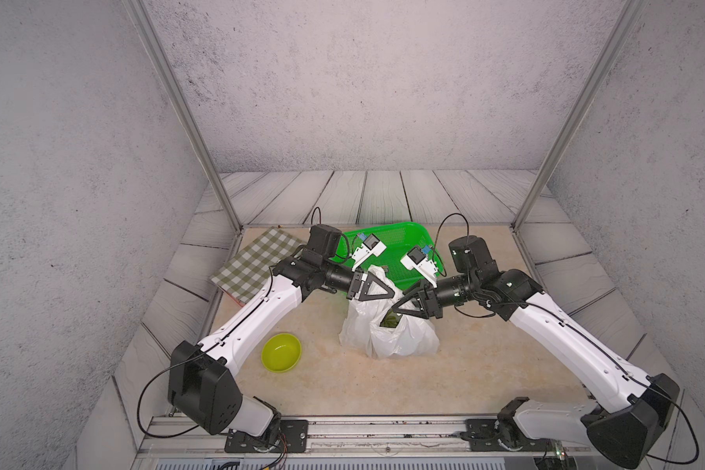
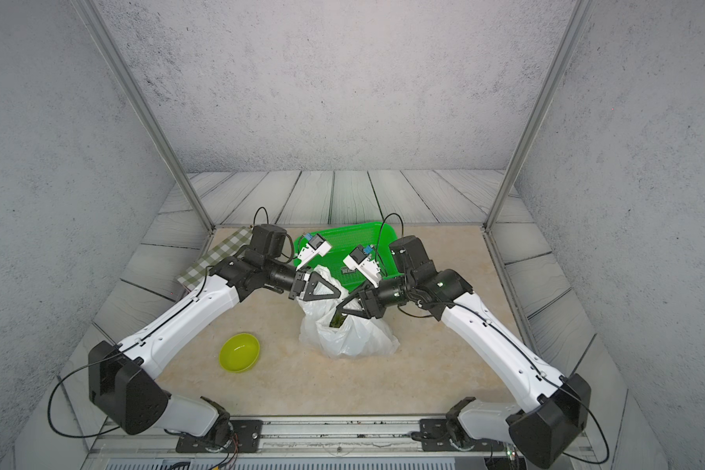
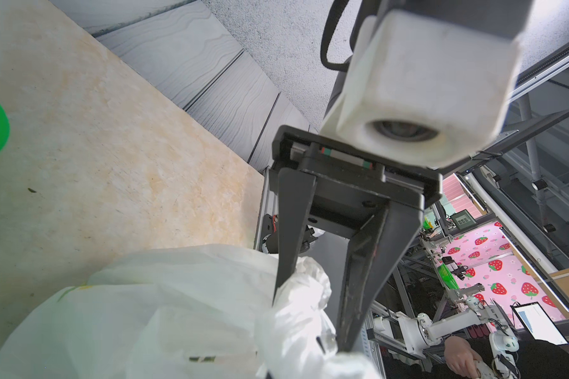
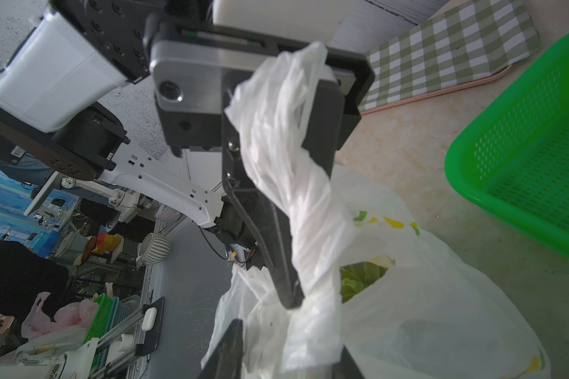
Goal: Place the pineapple into a plastic bag & tie a knot
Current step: Cross the plastic bag at the center of the board.
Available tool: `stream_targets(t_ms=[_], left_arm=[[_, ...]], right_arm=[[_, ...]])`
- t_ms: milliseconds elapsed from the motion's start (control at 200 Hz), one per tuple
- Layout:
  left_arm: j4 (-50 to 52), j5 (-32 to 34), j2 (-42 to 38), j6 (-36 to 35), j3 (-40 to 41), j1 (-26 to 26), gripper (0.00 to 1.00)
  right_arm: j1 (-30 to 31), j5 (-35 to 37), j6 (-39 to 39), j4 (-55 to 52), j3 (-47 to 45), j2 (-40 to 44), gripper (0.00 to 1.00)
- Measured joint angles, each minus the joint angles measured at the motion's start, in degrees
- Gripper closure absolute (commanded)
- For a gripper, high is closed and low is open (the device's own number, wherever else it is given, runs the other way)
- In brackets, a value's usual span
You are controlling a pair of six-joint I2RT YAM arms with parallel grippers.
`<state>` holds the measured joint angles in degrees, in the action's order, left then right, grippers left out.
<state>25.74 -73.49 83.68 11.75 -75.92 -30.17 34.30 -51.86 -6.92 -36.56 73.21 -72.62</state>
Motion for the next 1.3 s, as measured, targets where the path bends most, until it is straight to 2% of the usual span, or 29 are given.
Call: stream_targets(t_ms=[205,410,530,610,701,816,1076,1301], left_arm=[[1.07,-0.11,0.00,-0.66,0.00,0.09,1.00],[1.77,0.50,0.13,-1.03,0.00,0.24,1.00],[2.34,2.23,0.37,-1.01,0.02,0.55,1.00],[2.14,3.72,0.35,-0.85,0.26,0.72,0.92],[1.44,4.90,0.20,-0.42,0.90,0.90,0.77],[0.52,6.27,-1.33,0.13,2.69,0.90,0.68],[-1.29,8.76,-5.07,1.77,5.29,0.90,0.65],[-1.57,10.25,-5.55,1.81,6.80,0.90,0.67]], right_arm=[[0.02,1.20,0.00,-0.04,-0.76,-0.17,0.79],[0.02,3.10,-0.31,0.02,-0.57,-1.99,1.00],[0.02,4.63,-1.36,0.50,-0.22,-3.50,1.00],[0.02,5.79,-2.84,1.60,-0.17,-4.17,1.00],[0.09,7.80,-5.27,3.41,-0.61,-4.42,1.00],[0.22,10.40,-8.46,5.92,-1.70,-4.42,1.00],[0.61,16.39,-14.93,12.41,-4.35,-3.82,1.00],[0.92,18.03,-21.20,18.47,-6.88,-2.78,1.00]])
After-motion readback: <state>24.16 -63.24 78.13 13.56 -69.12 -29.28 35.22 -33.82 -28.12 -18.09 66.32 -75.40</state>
